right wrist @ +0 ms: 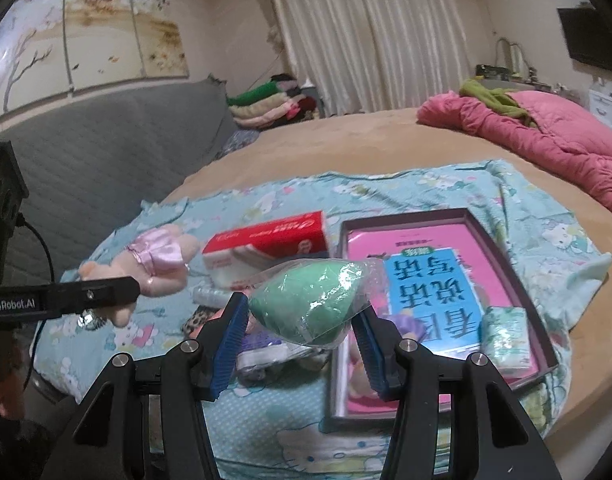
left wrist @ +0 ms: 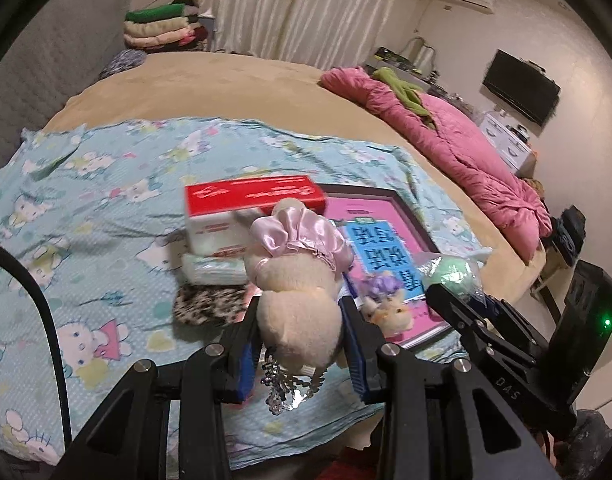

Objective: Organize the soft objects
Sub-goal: 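Carry the pink-bow plush with the left tool while the right tool carries the green sponge bag to the tray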

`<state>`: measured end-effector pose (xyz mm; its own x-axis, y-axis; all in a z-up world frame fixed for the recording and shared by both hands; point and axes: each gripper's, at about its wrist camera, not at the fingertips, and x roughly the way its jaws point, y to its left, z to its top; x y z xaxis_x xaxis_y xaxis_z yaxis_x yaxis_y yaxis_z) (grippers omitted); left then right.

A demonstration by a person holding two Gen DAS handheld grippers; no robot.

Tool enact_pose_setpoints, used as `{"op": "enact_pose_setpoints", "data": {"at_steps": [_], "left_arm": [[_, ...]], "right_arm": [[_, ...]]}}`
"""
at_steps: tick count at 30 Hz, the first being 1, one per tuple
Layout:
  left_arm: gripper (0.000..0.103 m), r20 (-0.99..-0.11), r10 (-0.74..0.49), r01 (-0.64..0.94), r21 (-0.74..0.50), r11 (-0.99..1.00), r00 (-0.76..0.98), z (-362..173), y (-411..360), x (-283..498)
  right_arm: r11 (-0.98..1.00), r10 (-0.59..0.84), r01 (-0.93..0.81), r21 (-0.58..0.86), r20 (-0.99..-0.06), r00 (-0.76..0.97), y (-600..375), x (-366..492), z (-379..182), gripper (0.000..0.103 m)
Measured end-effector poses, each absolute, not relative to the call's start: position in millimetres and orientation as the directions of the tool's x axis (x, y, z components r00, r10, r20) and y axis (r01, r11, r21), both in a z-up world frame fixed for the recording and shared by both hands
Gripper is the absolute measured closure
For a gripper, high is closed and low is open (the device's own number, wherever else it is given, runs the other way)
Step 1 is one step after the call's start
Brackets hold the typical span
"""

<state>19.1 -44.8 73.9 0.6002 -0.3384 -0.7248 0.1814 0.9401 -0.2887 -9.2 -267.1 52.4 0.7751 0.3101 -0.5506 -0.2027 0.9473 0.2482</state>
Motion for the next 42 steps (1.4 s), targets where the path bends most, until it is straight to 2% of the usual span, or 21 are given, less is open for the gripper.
{"op": "enact_pose_setpoints", "data": {"at_steps": [10, 20, 42], "left_arm": [[0.066, -0.718, -0.377, 0.279, -0.259, 0.925, 0.585, 87.2, -98.1, 31.1], [0.066, -0.731, -0.403, 0.356, -0.230, 0.906, 0.551, 83.5, -144.1, 40.6], [0.066, -0.775, -0.404, 0.393, -0.219, 0.893, 0.485, 53.6, -200.7, 94.2]], "right_arm": [[0.948, 0.230, -0.078, 0.307, -0.498, 0.836, -316.1, -8.7, 62.6, 0.049], [0.958, 0.133, 0.010, 0.287, -0.474, 0.870, -350.4, -10.5, 64.2, 0.048], [0.958, 0.107, 0.050, 0.282, -0.515, 0.851, -370.3, -2.2, 46.2, 0.048]]}}
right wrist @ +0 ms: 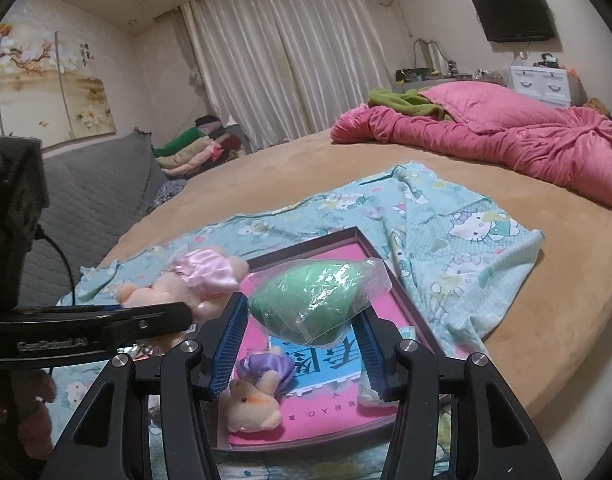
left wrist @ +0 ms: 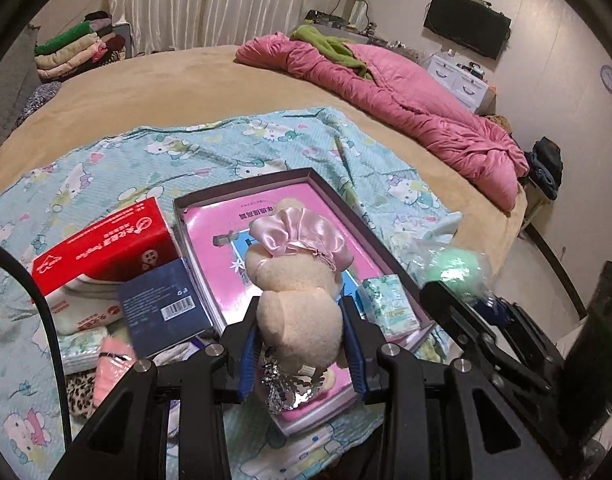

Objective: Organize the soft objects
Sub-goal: 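Carry the pink-bow plush with the left tool while the right tool carries the green sponge bag to the tray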

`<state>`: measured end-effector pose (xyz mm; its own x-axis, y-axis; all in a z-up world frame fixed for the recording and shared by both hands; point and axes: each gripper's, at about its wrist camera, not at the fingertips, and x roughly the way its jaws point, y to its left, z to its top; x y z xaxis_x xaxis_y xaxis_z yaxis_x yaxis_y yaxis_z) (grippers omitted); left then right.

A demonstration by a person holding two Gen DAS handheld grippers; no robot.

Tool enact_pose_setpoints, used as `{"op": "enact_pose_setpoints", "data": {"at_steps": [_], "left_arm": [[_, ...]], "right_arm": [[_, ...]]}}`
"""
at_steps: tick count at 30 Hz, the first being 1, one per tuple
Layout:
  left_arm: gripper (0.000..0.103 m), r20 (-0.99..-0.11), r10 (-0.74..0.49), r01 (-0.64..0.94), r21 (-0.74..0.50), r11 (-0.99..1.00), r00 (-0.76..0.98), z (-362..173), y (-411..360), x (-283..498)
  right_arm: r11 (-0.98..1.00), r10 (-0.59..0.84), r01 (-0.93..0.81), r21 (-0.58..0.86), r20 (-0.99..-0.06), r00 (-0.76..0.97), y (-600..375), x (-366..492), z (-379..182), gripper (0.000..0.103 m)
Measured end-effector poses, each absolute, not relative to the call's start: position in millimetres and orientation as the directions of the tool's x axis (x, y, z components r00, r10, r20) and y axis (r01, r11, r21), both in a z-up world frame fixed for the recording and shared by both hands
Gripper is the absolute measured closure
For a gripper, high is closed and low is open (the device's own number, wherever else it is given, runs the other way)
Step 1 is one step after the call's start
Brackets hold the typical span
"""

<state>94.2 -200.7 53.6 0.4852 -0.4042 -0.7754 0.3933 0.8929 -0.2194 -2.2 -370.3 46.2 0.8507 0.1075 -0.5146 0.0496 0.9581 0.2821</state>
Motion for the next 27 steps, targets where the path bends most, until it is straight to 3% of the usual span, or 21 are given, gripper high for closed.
{"op": "enact_pose_setpoints", "data": {"at_steps": [27], "left_arm": [[0.066, -0.861, -0.362, 0.349, -0.237, 0.907, 0.358, -17.4, -219.1, 148.6]], "right_arm": [[0.974, 0.125, 0.064, 0.219, -0.745, 0.655, -361.5, 37.1, -16.4, 0.048]]}}
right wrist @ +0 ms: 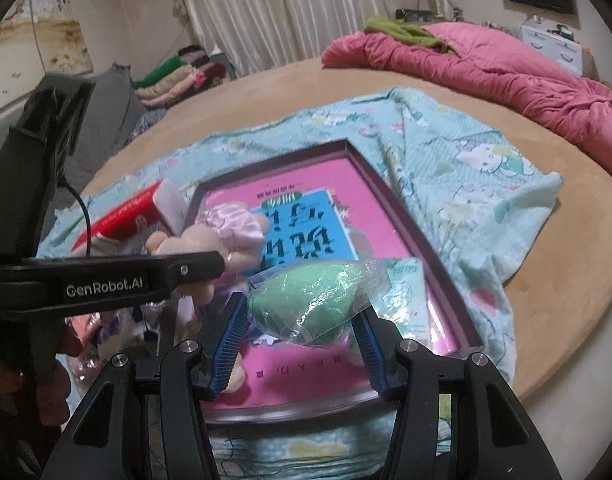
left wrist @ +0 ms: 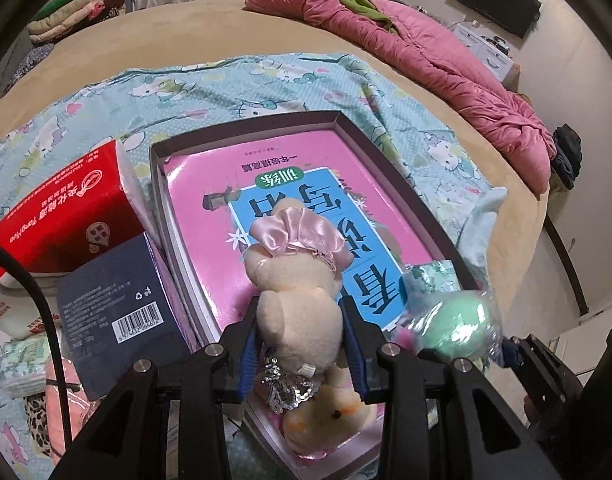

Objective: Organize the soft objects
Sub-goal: 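Carry the pink-bow plush with the left tool while the right tool carries the green sponge bag to the tray, then lower the pink-bow plush onto the tray with the left tool while the right tool releases the sponge bag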

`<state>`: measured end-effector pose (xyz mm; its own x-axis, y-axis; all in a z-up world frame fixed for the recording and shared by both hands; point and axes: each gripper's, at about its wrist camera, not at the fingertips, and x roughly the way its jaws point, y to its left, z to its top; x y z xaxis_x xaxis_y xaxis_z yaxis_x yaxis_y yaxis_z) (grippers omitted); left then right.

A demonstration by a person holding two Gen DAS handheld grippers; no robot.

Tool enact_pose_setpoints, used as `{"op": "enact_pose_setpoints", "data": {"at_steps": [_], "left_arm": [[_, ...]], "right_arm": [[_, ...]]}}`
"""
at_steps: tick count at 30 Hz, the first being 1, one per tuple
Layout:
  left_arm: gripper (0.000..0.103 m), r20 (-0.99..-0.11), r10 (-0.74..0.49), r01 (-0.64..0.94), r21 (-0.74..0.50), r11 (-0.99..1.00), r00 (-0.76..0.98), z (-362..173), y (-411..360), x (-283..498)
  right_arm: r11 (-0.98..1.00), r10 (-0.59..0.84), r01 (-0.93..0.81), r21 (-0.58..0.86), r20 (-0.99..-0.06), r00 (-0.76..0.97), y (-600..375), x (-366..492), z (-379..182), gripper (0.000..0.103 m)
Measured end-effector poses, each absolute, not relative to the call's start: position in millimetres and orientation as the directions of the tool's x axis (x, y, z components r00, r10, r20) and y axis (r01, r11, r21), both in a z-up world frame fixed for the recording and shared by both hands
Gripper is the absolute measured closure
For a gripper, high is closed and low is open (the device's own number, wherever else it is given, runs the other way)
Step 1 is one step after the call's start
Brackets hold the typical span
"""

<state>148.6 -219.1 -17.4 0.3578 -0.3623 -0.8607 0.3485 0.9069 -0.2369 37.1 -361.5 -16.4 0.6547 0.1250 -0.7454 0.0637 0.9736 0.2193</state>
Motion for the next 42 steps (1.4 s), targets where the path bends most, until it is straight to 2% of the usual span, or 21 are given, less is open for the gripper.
{"op": "enact_pose_setpoints", "data": {"at_steps": [9, 24, 30, 42], "left_arm": [[0.065, -0.872, -0.355, 0.342, -0.237, 0.909, 0.338, -28.0, -219.7, 154.5], [0.065, -0.876, -0.347, 0.355, -0.224, 0.908, 0.335, -31.9, -221.7, 152.7], [0.065, -0.879, -0.344, 0.365, -0.218, 0.905, 0.329, -33.8, -225.1, 150.5], [0.063, -0.881, -0.367, 0.367, -0.250, 0.896, 0.297, -35.6, -224.7, 149.5]], "right_arm": [[0.977, 0.160, 0.023, 0.212, -0.799, 0.580, -349.2, 47.7, -33.5, 0.048], [0.970, 0.092, 0.140, 0.197, -0.838, 0.538, -366.5, 53.8, -45.8, 0.047], [0.971, 0.093, 0.136, 0.197, -0.834, 0.545, -365.4, 52.6, -43.9, 0.047], [0.965, 0.077, 0.153, 0.215, -0.783, 0.617, -371.2, 44.0, -27.4, 0.036]]}}
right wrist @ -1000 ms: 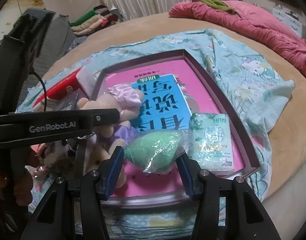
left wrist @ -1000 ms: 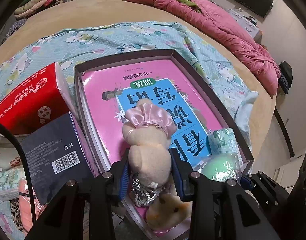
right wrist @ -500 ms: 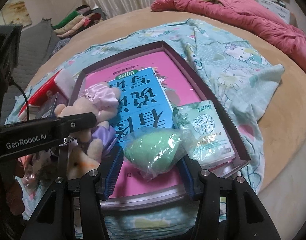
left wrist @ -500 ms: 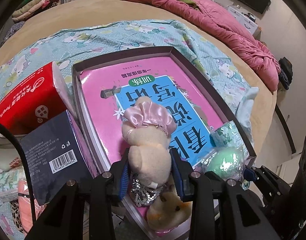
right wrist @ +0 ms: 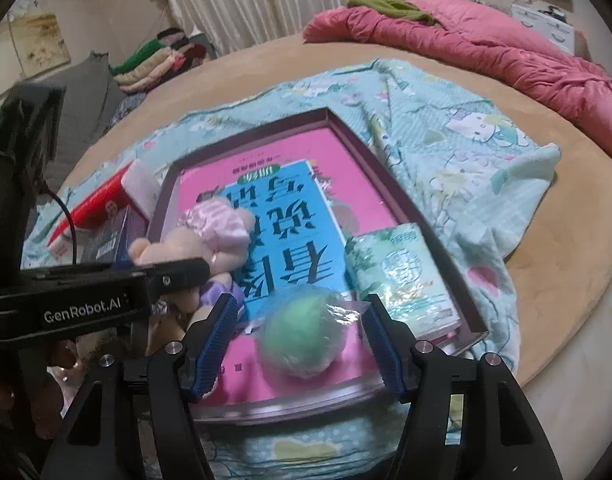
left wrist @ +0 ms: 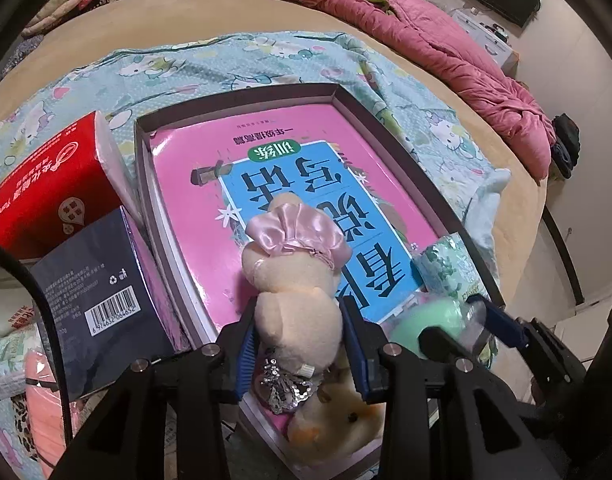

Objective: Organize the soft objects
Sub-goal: 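Lower the pink-bow plush onto the tray with the left tool while the right tool releases the sponge bag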

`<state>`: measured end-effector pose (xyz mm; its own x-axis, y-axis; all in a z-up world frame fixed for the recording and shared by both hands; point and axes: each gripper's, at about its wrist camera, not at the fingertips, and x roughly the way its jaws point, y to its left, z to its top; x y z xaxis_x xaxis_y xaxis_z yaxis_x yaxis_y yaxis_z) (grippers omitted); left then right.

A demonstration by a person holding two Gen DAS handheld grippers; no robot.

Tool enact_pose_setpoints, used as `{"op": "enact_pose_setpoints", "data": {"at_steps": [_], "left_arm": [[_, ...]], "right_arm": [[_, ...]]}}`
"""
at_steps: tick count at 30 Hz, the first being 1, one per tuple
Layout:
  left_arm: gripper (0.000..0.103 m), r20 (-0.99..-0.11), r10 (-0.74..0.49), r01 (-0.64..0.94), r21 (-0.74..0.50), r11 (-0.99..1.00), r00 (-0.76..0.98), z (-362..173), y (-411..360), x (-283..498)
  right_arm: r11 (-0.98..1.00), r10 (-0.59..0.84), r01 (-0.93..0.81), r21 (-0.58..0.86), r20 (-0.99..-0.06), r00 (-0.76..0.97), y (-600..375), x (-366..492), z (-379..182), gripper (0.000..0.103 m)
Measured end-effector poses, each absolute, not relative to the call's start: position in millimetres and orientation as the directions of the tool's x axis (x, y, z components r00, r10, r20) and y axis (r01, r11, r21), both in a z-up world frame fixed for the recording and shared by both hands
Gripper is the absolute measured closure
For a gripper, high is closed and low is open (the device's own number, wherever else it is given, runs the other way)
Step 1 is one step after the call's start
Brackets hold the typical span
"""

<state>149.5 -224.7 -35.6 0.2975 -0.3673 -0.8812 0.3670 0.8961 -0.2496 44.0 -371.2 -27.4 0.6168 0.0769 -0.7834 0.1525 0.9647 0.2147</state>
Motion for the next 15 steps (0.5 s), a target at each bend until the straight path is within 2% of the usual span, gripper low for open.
{"op": "enact_pose_setpoints", "data": {"at_steps": [4, 8, 9, 10, 15], "left_arm": [[0.059, -0.886, -0.357, 0.364, -0.242, 0.900, 0.295, -35.5, -225.5, 148.6], [0.050, -0.891, -0.332, 0.363, -0.212, 0.907, 0.310, -33.7, -225.9, 147.1], [0.048, -0.891, -0.332, 0.363, -0.212, 0.907, 0.310, -33.1, -225.4, 146.3], [0.047, -0.890, -0.333, 0.364, -0.212, 0.907, 0.312, -32.4, -225.0, 145.7], [0.044, -0.890, -0.322, 0.366, -0.196, 0.910, 0.324, -27.8, -223.7, 142.2]], "right_arm": [[0.959, 0.062, 0.173, 0.226, -0.759, 0.648, -376.8, 39.4, -20.6, 0.036], [0.954, 0.043, 0.192, 0.231, -0.737, 0.674, -382.2, 35.5, -14.6, 0.035], [0.954, 0.041, 0.193, 0.230, -0.735, 0.677, -382.6, 35.2, -13.8, 0.034], [0.954, 0.038, 0.194, 0.229, -0.734, 0.678, -382.9, 35.4, -13.4, 0.028], [0.957, 0.031, 0.189, 0.220, -0.726, 0.687, -381.5, 33.9, -11.1, 0.027]]}}
